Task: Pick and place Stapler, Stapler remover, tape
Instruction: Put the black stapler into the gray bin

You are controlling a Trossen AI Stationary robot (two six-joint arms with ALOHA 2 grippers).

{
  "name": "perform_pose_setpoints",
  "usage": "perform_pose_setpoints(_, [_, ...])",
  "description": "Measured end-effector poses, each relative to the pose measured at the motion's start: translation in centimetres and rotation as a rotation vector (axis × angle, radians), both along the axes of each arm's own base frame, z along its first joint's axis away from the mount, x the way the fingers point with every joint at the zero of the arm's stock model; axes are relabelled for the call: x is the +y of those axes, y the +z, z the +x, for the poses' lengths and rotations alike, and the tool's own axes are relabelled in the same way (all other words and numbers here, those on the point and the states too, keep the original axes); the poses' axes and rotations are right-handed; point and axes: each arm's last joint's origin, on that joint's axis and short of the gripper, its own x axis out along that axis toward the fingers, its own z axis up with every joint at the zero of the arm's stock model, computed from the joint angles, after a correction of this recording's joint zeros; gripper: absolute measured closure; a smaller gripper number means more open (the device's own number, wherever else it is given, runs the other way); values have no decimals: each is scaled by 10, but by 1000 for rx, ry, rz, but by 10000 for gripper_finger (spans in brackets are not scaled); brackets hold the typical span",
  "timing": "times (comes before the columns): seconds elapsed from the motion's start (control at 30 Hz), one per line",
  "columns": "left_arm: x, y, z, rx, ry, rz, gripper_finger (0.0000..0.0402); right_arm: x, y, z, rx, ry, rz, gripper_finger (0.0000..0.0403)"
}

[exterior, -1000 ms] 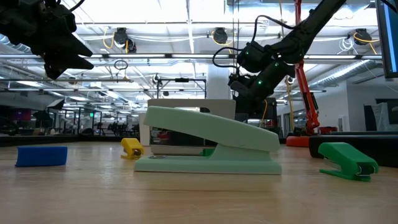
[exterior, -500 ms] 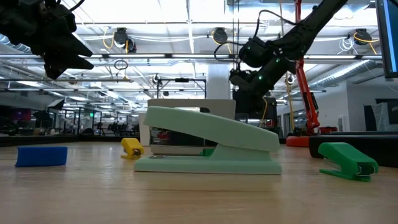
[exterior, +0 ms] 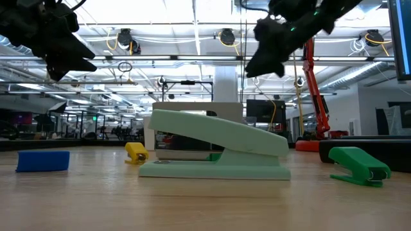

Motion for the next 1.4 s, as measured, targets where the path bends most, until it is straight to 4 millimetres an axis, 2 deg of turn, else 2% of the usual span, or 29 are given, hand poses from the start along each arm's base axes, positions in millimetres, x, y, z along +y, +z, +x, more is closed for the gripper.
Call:
perform_pose_setpoints(0.17, [0,0,0,2,-2,6,236,42,4,-19,128,30,184,287])
perform_pose_setpoints(0.33, [0,0,0,5,-3,8,236,77,1,-33,272,-16,390,287])
perform_pose_setpoints(0.63, [-1,-1,0,10,-23,0,236,119,-8,-45,484,-116,632,287])
perform_pose_setpoints(0.83, [-1,-1,0,16,-45,26,236,134,-13,-56,607,-208,688,287])
perform_pose_setpoints(1.03, [-1,-1,0,20,-52,43,236,142,-19,-59,633,-259,736,287])
perform_pose_setpoints(1.17, [-1,-1,0,25,-52,44,236,146,-35,-60,635,-287,768,287])
perform_pose_setpoints(1.4, [-1,-1,0,24,-52,43,236,150,-73,-64,661,-309,937,287])
